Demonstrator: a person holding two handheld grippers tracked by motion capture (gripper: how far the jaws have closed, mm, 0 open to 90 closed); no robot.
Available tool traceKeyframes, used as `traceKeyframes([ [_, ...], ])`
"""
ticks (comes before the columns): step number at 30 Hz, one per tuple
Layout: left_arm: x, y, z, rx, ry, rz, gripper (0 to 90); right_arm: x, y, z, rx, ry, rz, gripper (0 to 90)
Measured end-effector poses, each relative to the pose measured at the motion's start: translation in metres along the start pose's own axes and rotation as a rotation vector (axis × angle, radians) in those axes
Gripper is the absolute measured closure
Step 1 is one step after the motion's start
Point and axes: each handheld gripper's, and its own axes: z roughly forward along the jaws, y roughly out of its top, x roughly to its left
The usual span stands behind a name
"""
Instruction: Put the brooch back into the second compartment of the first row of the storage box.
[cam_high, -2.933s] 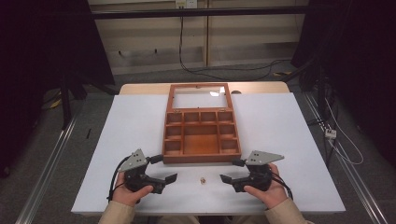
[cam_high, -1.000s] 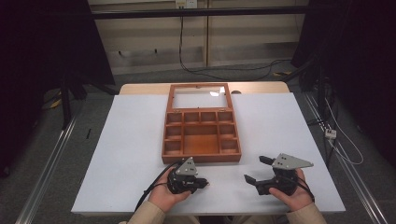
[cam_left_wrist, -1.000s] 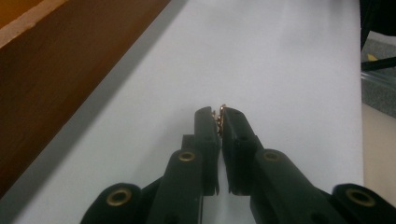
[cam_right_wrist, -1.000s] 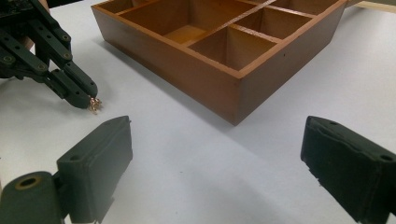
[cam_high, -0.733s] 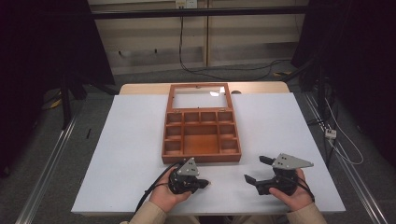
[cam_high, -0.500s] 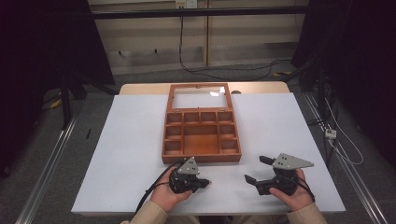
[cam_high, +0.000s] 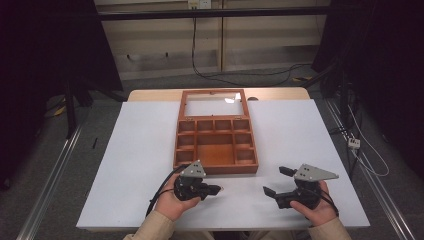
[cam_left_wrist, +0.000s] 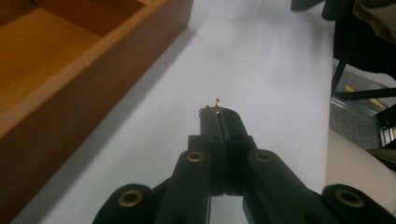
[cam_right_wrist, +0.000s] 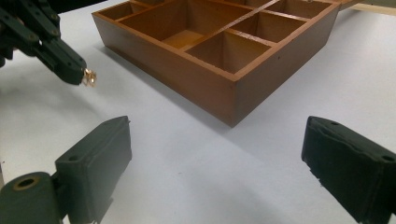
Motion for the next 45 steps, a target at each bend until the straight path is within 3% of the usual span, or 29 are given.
traceKeyframes([
  [5,0.007,0.01,-0.009,-0.008,0.013,-0.022,90.0,-0.001,-0.001,-0.001,-0.001,-0.001,0.003,8.3],
  [23,0.026,0.034,-0.02,-0.006,0.051,-0.039,90.0,-0.003,-0.001,-0.002,-0.003,0.002,0.006,8.3],
  [25,0.028,0.037,-0.022,0.0,0.083,-0.038,90.0,-0.003,-0.001,-0.002,-0.002,0.002,0.007,8.3],
  [26,0.03,0.038,-0.023,-0.009,0.063,-0.043,90.0,-0.003,-0.001,-0.002,-0.003,0.003,0.007,8.3],
  [28,0.032,0.04,-0.025,-0.001,0.071,-0.038,90.0,-0.002,-0.002,-0.002,-0.001,0.005,0.008,8.3],
  [31,0.034,0.043,-0.024,0.001,0.094,-0.042,90.0,-0.002,-0.002,-0.001,0.003,0.007,0.005,8.3],
  [32,0.036,0.044,-0.024,0.0,0.077,-0.042,90.0,-0.001,-0.002,-0.001,0.004,0.008,0.005,8.3],
  [34,0.038,0.046,-0.024,-0.002,0.079,-0.046,90.0,-0.002,-0.002,-0.001,0.003,0.007,0.005,8.3],
  [35,0.038,0.047,-0.023,0.005,0.1,-0.046,90.0,-0.002,-0.002,-0.001,0.002,0.007,0.004,8.3],
  [37,0.041,0.048,-0.022,0.0,0.084,-0.048,90.0,-0.002,-0.001,-0.002,0.0,0.007,0.005,8.3],
  [41,0.043,0.053,-0.022,0.013,0.111,-0.044,90.0,-0.002,-0.001,-0.002,-0.001,0.007,0.005,8.3],
  [42,0.045,0.053,-0.022,0.011,0.095,-0.045,90.0,-0.002,-0.002,-0.002,0.0,0.008,0.005,8.3],
  [45,0.048,0.056,-0.021,0.009,0.102,-0.046,90.0,-0.002,-0.002,-0.002,-0.001,0.008,0.006,8.3],
])
